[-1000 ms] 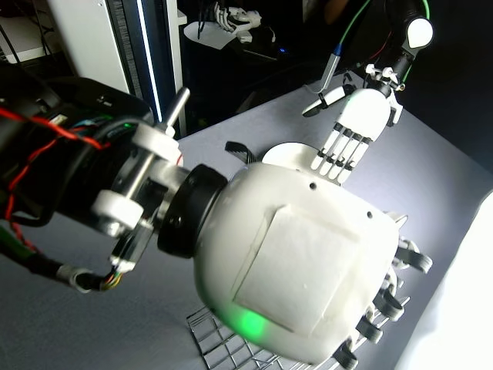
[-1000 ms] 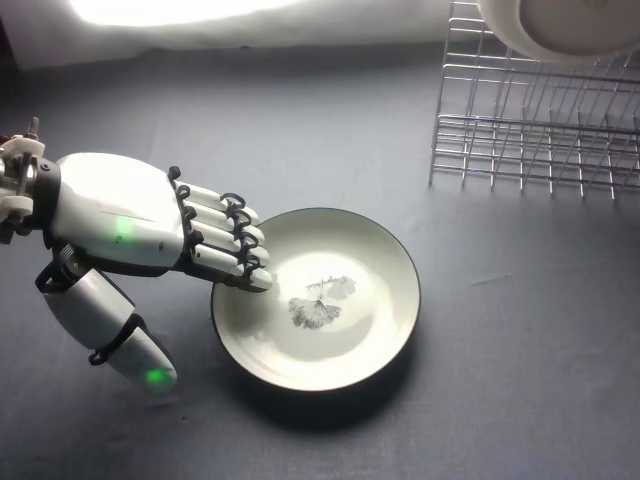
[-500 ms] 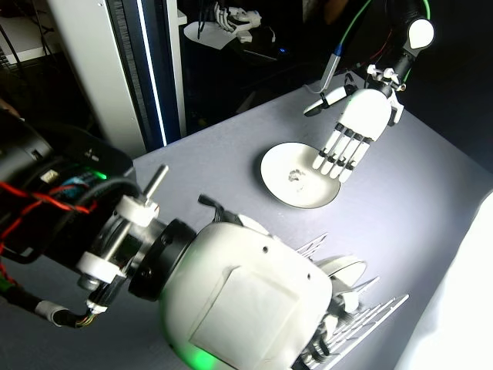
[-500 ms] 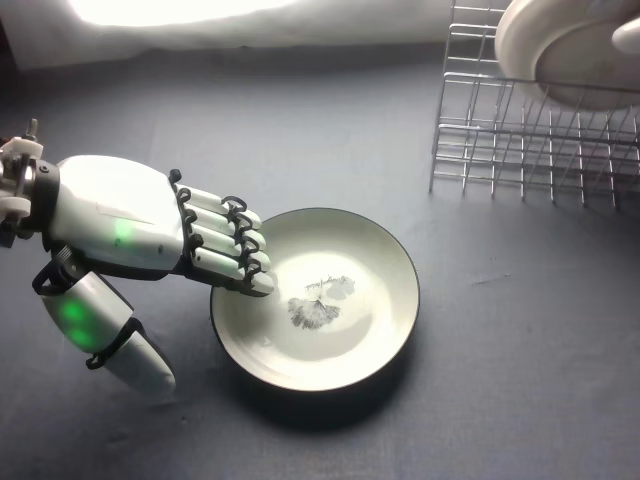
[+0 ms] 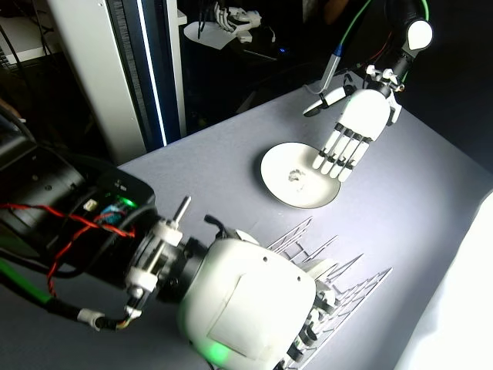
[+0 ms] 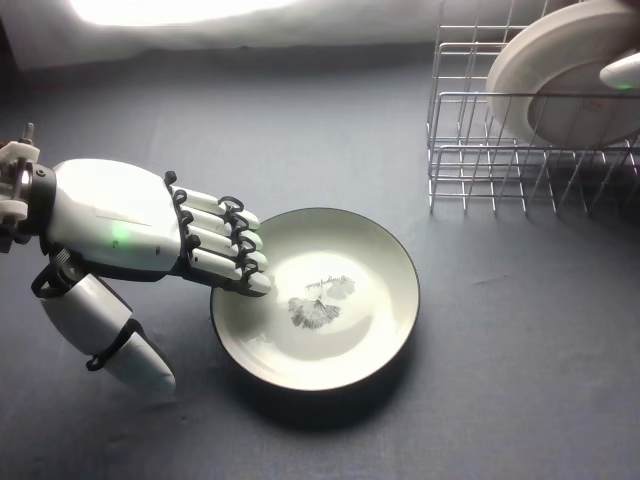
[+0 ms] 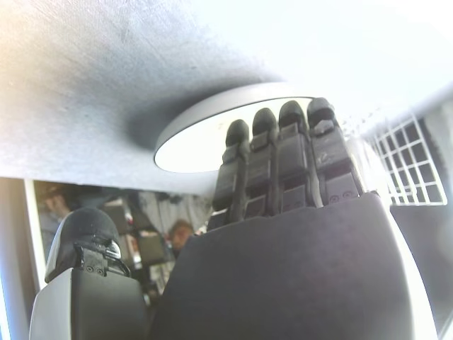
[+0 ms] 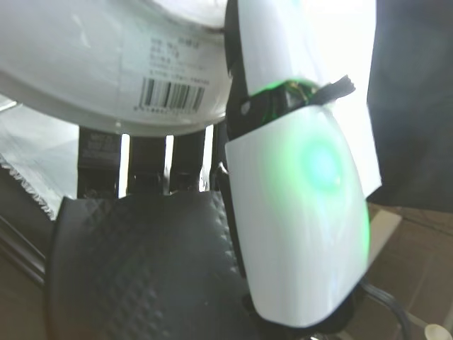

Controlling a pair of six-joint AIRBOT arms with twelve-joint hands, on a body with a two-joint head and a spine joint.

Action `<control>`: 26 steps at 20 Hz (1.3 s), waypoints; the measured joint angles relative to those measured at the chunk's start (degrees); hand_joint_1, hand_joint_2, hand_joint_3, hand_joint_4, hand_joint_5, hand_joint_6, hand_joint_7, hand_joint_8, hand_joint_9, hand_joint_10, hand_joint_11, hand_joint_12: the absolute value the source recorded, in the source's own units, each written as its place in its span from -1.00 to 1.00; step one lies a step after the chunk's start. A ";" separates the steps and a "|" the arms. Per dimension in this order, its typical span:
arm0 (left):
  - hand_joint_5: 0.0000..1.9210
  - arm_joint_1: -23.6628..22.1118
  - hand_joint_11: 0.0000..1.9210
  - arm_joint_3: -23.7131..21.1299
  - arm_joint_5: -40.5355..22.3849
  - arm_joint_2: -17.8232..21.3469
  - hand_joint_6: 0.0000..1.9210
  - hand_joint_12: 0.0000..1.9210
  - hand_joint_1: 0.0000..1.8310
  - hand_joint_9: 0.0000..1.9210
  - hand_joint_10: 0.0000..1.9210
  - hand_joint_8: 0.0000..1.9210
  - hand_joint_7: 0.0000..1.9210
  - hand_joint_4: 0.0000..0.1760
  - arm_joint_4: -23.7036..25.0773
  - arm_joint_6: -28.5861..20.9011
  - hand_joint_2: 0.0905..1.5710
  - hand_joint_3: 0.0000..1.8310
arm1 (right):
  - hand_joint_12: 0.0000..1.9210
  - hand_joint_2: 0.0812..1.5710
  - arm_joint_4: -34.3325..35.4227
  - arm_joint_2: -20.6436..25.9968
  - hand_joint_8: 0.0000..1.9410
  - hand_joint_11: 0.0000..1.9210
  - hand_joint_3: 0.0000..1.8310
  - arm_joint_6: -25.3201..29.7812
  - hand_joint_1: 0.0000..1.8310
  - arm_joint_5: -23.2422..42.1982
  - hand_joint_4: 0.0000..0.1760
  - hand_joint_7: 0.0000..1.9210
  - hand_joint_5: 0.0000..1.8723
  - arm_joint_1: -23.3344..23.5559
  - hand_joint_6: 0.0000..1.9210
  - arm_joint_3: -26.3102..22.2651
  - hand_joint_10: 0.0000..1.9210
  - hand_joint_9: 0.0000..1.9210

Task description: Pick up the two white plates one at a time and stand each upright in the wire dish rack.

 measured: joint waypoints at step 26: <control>-0.86 3.39 -1.00 0.13 0.46 0.02 -1.00 -0.93 -1.00 -0.97 -1.00 -1.00 -0.92 -1.00 -0.52 -0.35 0.23 -1.00 | -0.15 0.32 -6.86 1.27 -1.00 -0.42 -1.00 -0.57 0.35 -0.26 -1.00 -0.09 -0.16 6.40 -1.00 -5.99 -1.00 -0.05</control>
